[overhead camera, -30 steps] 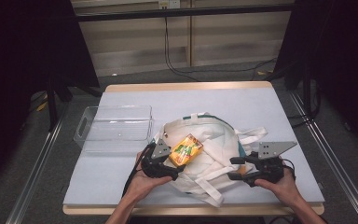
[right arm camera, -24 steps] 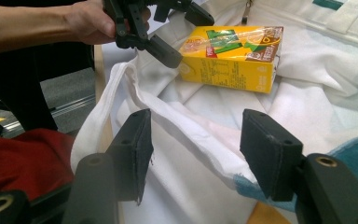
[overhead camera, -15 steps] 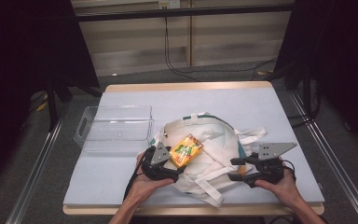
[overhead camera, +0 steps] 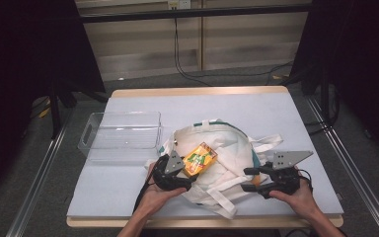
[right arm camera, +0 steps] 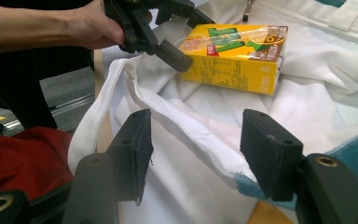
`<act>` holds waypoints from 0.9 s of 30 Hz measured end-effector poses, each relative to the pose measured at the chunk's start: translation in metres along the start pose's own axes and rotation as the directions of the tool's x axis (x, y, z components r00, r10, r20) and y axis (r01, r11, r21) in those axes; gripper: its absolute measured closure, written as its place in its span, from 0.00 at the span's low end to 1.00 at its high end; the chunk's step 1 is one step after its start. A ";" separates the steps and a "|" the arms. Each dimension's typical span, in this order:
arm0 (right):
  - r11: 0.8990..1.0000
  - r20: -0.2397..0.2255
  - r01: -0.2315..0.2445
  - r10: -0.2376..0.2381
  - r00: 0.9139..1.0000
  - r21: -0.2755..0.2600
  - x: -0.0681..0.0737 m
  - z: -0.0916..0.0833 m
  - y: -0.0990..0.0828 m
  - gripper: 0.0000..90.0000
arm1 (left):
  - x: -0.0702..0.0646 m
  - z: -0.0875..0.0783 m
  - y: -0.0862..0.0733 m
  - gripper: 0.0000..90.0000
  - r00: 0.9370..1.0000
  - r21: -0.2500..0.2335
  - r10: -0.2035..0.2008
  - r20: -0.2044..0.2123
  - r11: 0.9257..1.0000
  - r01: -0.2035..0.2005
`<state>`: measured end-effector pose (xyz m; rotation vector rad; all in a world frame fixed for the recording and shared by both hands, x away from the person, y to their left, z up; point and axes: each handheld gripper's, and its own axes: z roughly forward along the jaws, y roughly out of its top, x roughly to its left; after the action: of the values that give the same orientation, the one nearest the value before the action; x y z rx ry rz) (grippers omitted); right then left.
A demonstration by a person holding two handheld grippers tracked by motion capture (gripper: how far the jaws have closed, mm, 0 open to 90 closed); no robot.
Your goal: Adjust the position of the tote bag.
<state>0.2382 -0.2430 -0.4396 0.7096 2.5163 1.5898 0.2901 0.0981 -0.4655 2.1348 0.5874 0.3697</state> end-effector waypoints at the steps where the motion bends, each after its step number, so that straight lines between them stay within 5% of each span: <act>1: 1.000 -0.001 0.002 -0.002 1.000 -0.003 0.000 0.000 0.000 0.48 | 0.000 -0.001 0.002 0.31 1.000 0.006 -0.010 0.010 1.000 0.010; 12: 1.000 0.010 0.003 -0.003 1.000 -0.013 -0.001 -0.004 0.000 0.48 | 0.009 -0.019 0.021 0.31 0.989 0.019 -0.138 0.045 0.990 0.137; 17: 1.000 0.009 -0.003 0.003 1.000 -0.016 -0.001 -0.004 0.001 0.47 | 0.017 -0.039 0.032 0.31 0.990 0.027 -0.137 0.041 0.990 0.136; 27: 1.000 0.003 -0.003 0.003 1.000 -0.007 0.000 -0.002 0.002 0.47 | 0.019 -0.047 0.043 0.31 0.987 0.152 -0.141 0.073 0.980 0.128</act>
<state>0.2383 -0.2441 -0.4372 0.7140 2.5075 1.5968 0.2966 0.1176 -0.4026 2.2242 0.7259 0.1656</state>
